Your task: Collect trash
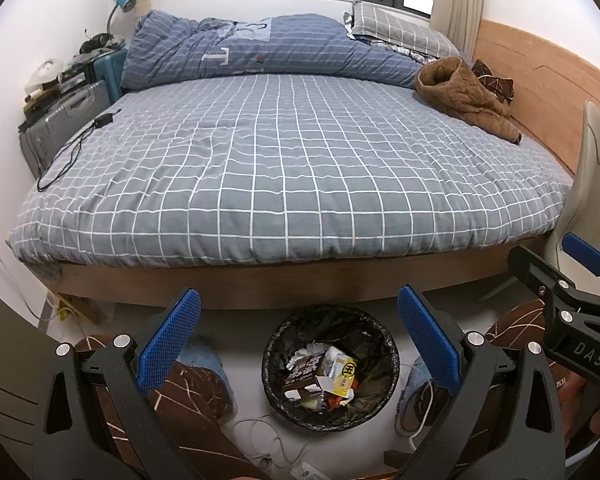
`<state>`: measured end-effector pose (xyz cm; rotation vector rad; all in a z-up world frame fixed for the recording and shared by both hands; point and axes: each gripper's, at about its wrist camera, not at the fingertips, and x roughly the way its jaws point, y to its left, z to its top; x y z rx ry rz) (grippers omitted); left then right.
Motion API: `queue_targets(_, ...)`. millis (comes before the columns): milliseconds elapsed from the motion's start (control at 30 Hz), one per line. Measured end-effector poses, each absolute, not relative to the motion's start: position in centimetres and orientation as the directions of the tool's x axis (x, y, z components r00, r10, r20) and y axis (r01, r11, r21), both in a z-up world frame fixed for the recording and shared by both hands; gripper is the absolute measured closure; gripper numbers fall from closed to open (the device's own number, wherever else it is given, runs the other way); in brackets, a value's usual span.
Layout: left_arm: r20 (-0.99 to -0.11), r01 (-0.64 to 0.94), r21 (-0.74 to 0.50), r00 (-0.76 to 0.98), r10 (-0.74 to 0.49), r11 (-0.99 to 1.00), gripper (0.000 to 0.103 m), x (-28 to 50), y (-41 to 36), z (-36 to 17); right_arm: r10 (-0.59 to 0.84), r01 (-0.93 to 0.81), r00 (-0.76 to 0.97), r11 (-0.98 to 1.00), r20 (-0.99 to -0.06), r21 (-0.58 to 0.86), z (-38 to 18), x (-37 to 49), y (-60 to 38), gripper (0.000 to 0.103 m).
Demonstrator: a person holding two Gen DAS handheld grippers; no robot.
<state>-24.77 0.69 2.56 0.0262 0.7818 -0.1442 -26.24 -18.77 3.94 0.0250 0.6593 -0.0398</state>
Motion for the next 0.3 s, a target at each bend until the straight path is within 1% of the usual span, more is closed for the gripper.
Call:
queue_targets(233,-0.710,0.151,-0.054,0.689,-0.144,0.987,0.006,-24.48,0.79,2.32,-0.028,0.045,0.789,0.999,-0.613,0.012,3.86,-26.21,-18.73,0.008)
queue_targets(300,-0.708,0.149,-0.044,0.694,-0.136,0.988,0.006,-24.51,0.75,2.37,-0.027,0.043,0.789,0.999,-0.614,0.012,3.83,-26.11,-18.65,0.008)
